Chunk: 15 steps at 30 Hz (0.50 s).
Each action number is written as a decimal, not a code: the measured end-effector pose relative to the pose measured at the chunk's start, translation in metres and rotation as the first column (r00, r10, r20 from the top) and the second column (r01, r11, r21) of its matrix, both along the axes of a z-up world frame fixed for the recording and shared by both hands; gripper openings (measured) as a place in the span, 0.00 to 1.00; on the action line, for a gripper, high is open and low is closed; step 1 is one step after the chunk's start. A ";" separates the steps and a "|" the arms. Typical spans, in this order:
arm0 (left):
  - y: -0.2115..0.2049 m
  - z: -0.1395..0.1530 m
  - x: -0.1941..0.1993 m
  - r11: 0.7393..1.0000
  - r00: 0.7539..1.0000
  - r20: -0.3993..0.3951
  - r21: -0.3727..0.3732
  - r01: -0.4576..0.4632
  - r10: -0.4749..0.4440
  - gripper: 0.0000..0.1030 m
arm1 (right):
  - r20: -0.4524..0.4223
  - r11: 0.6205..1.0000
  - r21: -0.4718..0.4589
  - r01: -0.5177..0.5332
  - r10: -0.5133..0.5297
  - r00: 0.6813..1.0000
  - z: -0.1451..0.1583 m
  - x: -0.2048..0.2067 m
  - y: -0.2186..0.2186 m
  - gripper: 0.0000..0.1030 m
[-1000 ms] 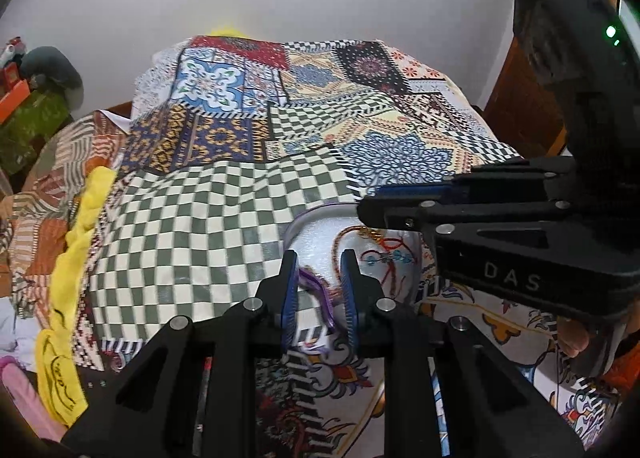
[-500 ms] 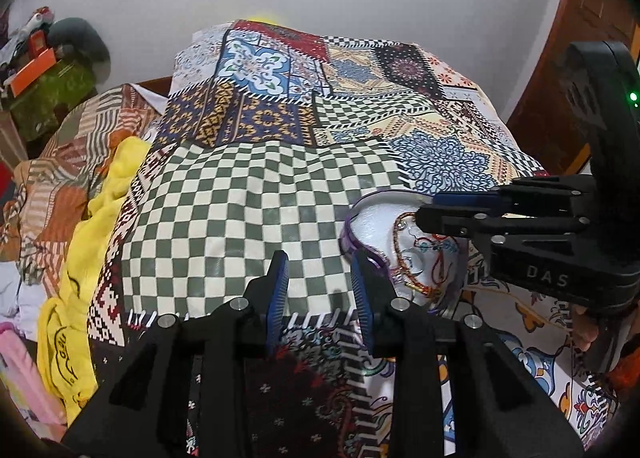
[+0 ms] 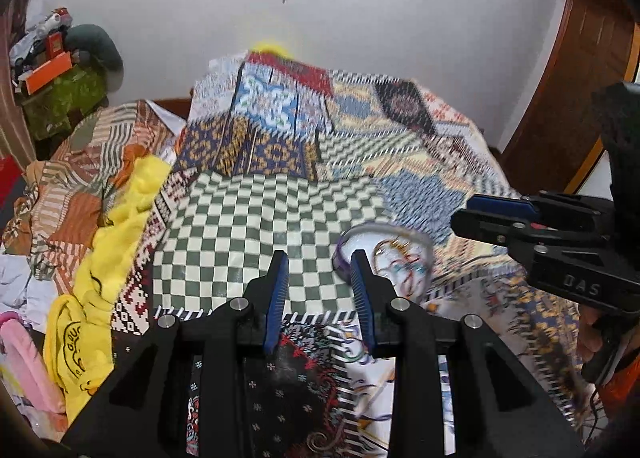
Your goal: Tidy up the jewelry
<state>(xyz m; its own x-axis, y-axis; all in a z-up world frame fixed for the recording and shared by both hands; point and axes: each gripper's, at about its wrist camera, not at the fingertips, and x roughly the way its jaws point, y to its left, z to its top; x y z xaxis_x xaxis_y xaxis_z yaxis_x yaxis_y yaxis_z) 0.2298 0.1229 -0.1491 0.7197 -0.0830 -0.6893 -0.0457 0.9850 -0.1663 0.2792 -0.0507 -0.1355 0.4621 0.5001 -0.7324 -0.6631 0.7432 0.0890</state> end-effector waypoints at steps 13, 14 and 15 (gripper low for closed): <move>-0.057 0.131 -0.116 0.988 0.912 0.409 0.149 -0.034 -0.030 0.52 | 0.389 0.962 0.274 0.013 -0.123 0.913 0.130 -0.136 -0.066 0.25; -0.062 0.139 -0.128 0.986 0.896 0.442 0.160 -0.043 -0.033 0.55 | 0.415 0.958 0.287 0.014 -0.138 0.899 0.135 -0.147 -0.070 0.26; -0.067 0.145 -0.137 0.985 0.882 0.469 0.164 -0.051 -0.033 0.63 | 0.443 0.954 0.299 0.020 -0.157 0.882 0.140 -0.159 -0.074 0.30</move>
<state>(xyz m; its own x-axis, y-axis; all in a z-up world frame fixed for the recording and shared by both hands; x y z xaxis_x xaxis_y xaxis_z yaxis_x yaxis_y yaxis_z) 0.0928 0.0562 -0.0038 0.9617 0.0110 -0.2739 -0.0125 0.9999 -0.0038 0.1207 -0.1244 0.0049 0.7618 0.5913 -0.2645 -0.6124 0.7906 0.0036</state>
